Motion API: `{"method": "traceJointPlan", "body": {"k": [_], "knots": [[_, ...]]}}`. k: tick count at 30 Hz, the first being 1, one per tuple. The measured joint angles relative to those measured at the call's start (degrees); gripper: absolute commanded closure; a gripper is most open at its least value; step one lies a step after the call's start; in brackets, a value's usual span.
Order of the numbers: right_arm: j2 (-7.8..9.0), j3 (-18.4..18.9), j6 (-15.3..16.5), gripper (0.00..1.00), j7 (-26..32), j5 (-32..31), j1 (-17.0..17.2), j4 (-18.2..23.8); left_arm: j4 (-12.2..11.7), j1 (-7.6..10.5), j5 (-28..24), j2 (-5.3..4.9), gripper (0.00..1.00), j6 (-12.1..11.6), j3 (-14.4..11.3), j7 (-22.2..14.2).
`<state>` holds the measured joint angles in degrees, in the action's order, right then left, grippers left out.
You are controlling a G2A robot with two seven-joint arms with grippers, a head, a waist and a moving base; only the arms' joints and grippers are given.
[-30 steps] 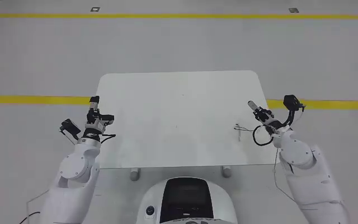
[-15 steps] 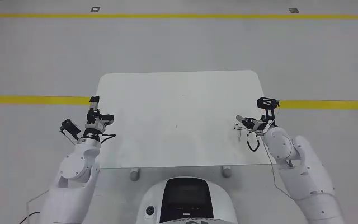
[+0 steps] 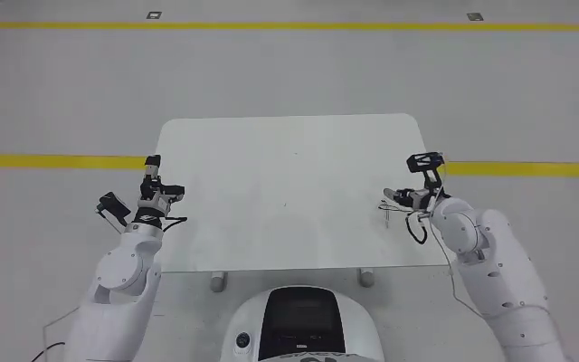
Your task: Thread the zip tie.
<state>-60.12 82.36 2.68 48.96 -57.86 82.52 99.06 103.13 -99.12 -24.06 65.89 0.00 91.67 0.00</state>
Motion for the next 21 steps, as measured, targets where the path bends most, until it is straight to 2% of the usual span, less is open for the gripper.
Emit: {"method": "traceJointPlan", "body": {"k": [4, 7, 9, 21], "knots": [[0.46, -1.4, 7.3, 0.00, 6.6, -3.6, -4.0, -0.6, 0.0, 0.00, 0.0, 0.00, 0.00, 0.0, 0.0, 0.0], [0.50, -3.3, 10.5, 0.00, 10.9, -4.5, -6.7, -1.9, 0.0, 0.00, 0.0, 0.00, 0.00, 0.0, 0.0, 0.0], [0.39, -4.3, 10.8, 0.00, 12.4, -4.6, -8.0, -2.9, 0.0, 0.00, 0.0, 0.00, 0.00, 0.0, 0.0, 0.0], [0.38, -4.3, 10.6, 0.00, 12.3, -4.5, -8.0, -3.0, 0.0, 0.00, 0.0, 0.00, 0.00, 0.0, 0.0, 0.0]]}}
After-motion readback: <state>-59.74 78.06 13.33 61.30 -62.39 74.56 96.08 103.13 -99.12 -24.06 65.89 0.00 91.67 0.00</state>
